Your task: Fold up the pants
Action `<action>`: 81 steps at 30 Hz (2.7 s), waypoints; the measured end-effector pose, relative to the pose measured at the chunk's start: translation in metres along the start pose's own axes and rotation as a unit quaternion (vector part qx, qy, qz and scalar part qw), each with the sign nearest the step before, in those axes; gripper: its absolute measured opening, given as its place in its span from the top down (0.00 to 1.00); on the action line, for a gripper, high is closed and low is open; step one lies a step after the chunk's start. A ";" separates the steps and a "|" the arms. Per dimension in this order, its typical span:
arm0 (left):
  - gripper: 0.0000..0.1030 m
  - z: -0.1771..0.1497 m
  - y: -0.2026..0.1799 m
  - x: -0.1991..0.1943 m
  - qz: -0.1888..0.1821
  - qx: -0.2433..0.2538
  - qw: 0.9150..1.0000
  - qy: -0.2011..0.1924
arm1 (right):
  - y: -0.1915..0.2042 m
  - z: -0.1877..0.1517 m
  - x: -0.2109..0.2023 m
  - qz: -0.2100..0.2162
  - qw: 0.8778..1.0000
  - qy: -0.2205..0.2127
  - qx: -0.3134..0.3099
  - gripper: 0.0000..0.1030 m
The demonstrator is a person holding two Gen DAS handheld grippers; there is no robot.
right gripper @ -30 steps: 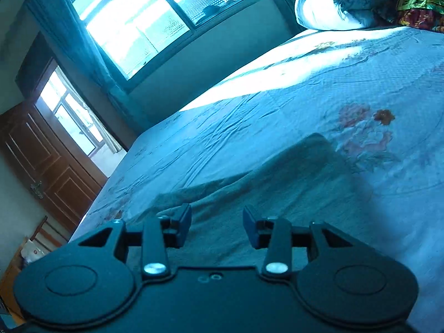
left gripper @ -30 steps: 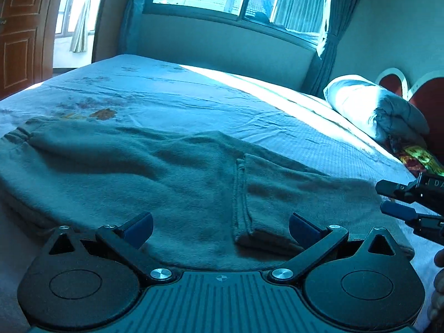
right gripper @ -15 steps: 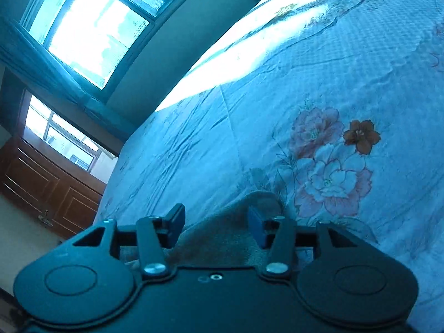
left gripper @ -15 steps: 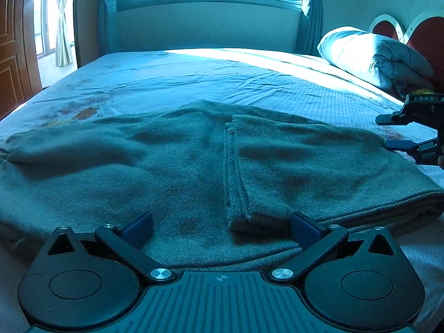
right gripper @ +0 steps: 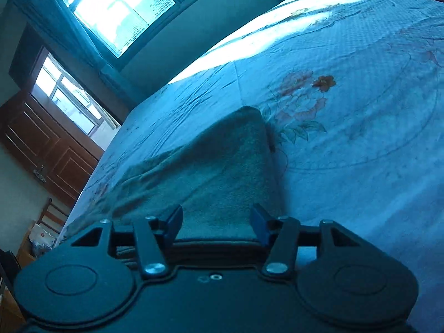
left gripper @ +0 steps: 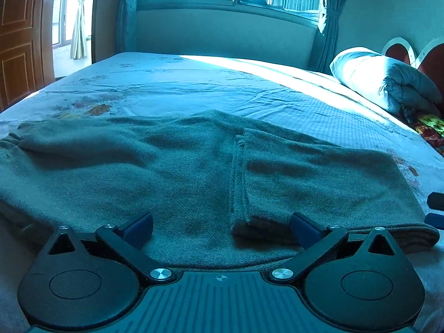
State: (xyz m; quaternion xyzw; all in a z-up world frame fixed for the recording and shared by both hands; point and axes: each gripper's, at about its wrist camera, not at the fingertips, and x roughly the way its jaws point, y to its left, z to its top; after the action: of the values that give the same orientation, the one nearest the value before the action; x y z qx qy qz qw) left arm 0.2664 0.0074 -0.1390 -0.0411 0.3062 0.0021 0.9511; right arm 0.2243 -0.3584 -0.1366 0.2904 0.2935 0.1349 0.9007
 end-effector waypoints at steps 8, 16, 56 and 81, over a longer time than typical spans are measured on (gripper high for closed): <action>0.00 -0.002 0.026 -0.023 0.000 0.021 1.000 -0.007 | 0.054 -0.042 0.006 -0.091 0.971 -0.004 -0.223 0.30; 0.00 -0.010 0.139 -0.061 0.093 -0.082 0.992 -0.023 | 0.057 -0.039 -0.002 -0.069 0.976 -0.050 -0.202 0.26; 0.69 0.018 0.233 0.010 0.046 -0.120 0.990 -0.060 | 0.189 -0.127 0.116 -0.110 0.919 0.002 -0.378 0.30; 0.62 0.039 -0.135 -0.024 -0.178 0.163 0.970 -0.035 | -0.057 0.004 -0.051 -0.119 0.969 -0.180 0.121 0.11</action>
State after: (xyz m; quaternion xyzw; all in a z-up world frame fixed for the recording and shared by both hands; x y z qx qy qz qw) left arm 0.2735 -0.1238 -0.0835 0.0608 0.2567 -0.2157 0.9401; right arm 0.1904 -0.4262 -0.1453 0.3801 0.1734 -0.0643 0.9063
